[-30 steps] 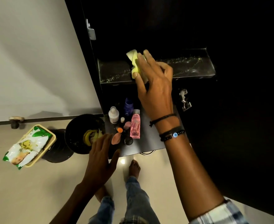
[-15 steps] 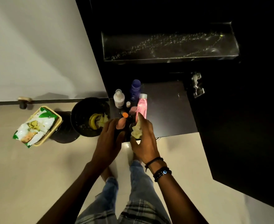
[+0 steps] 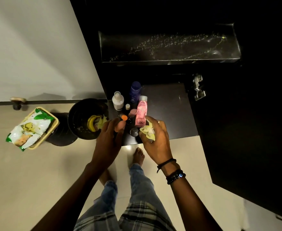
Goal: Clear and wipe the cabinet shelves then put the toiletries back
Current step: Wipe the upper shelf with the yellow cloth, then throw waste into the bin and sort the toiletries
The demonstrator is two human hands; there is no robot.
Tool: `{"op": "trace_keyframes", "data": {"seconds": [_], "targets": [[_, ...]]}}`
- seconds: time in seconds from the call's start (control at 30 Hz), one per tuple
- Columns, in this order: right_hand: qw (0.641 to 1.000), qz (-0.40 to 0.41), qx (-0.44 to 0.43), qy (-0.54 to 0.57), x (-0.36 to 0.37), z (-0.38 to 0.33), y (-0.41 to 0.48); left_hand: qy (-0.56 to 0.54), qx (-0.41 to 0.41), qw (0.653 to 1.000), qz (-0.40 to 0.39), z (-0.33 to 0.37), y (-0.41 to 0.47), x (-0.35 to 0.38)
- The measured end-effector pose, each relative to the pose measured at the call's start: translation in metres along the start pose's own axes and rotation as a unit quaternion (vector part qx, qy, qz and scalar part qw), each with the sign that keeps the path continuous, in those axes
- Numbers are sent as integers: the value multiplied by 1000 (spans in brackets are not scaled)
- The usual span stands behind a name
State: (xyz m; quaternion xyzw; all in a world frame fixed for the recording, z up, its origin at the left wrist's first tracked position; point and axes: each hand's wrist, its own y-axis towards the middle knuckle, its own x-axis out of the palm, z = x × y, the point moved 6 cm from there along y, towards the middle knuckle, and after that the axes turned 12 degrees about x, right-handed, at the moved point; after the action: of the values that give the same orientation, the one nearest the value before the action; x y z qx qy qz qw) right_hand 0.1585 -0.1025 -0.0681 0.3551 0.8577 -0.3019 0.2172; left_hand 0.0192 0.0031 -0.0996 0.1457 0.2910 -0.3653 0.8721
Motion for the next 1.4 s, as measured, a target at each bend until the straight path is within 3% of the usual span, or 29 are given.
{"op": "trace_keyframes", "data": {"seconds": [0.23,0.37,0.47,0.67,0.83,0.97,1.17,1.33,1.4], "targets": [[994,20,3,109,-27,-37,10,-16,-22,1000,3,-1,0,-2],[978,76,-83,175,-62,-106,18,-13,-7,1000,10,7,-2,-8],[969,108,-143,169,-80,-160,33,-9,-6,1000,15,11,-2,-12],[984,78,-139,77,-75,-211,92,-12,-11,1000,10,9,-5,-11],[982,115,-131,74,-85,-198,91,-8,-5,1000,0,3,-5,-9],[965,159,-147,145,-88,-164,58,-3,-2,1000,3,3,-4,-9],[964,102,-138,204,-66,-120,31,8,5,1000,-2,4,2,-6],[951,190,-146,193,-82,-128,42,23,-3,1000,-4,6,4,-4],[957,177,-129,192,-77,-114,39,26,-7,1000,-3,7,6,-4]]}}
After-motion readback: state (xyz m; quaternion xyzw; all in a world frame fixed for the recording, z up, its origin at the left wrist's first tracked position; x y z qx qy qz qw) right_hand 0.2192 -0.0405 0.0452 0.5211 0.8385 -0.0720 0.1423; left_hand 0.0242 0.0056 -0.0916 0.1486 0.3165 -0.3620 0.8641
